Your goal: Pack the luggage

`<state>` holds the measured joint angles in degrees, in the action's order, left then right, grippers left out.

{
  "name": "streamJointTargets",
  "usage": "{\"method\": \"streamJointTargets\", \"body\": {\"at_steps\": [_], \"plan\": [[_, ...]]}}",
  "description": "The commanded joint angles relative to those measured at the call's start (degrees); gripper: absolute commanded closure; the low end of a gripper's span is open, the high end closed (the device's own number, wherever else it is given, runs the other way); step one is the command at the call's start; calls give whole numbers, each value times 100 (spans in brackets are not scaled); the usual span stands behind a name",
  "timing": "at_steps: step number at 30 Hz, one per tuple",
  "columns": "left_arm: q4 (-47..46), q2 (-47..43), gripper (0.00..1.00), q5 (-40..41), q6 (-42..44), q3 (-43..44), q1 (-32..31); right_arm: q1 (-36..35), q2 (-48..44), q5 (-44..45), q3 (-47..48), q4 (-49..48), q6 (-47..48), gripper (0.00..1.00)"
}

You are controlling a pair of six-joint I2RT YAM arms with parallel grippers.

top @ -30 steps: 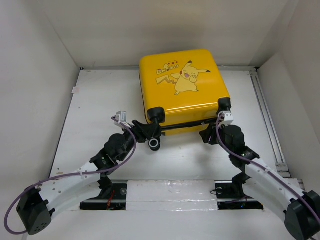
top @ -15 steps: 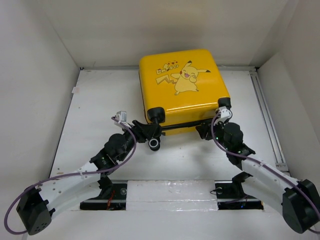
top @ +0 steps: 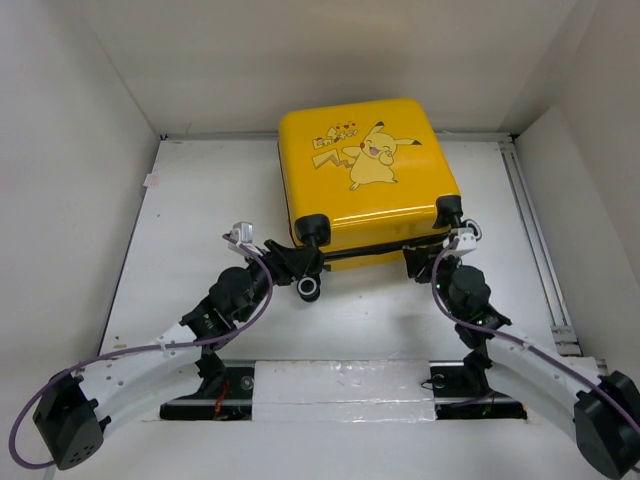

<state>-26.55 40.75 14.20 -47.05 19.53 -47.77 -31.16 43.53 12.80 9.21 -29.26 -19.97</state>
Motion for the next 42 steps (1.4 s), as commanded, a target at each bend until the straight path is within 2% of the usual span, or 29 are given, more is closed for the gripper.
{"method": "streamJointTargets", "body": {"at_steps": [1, 2, 10, 12, 17, 21, 22, 24, 25, 26, 31, 36, 42], "plan": [[-1344, -182, 100, -110, -279, 359, 13, -40, 427, 197, 204, -527, -165, 54], [-1344, -182, 100, -110, -279, 359, 13, -40, 672, 136, 204, -920, -165, 54], [-1221, -296, 100, -110, -156, 333, 13, 22, 1123, -243, 476, -1372, 264, 54], [-1274, -296, 100, -110, -156, 332, 13, 22, 1175, -243, 582, -1320, 379, 59], [-1282, -243, 100, -163, -208, 324, 13, 22, 1544, -488, 722, -1531, 432, 62], [-1221, -129, 100, -216, -208, 384, 13, 22, 1939, -690, 722, -2014, 432, 72], [-1221, -129, 100, -216, -208, 385, 13, 22, 2001, -691, 792, -2014, 432, 80], [-1274, -129, 100, -216, -208, 332, 13, 22, 2107, -761, 793, -2014, 432, 83], [-1274, -129, 100, -216, -208, 332, 13, 22, 2107, -813, 845, -2084, 432, 87], [-1161, -129, 100, -216, -208, 411, 13, 22, 2107, -814, 845, -2084, 380, 97], [-1292, -15, 100, -216, -208, 411, 13, 22, 1976, -937, 794, -2058, 275, 100], [-1484, 195, 100, -286, -208, 464, 13, -688, 1712, -998, 450, -2058, 72, 100], [-1818, 661, 100, -576, -348, 605, 13, -2164, 2414, -604, 906, -1935, 10, 100]]}}
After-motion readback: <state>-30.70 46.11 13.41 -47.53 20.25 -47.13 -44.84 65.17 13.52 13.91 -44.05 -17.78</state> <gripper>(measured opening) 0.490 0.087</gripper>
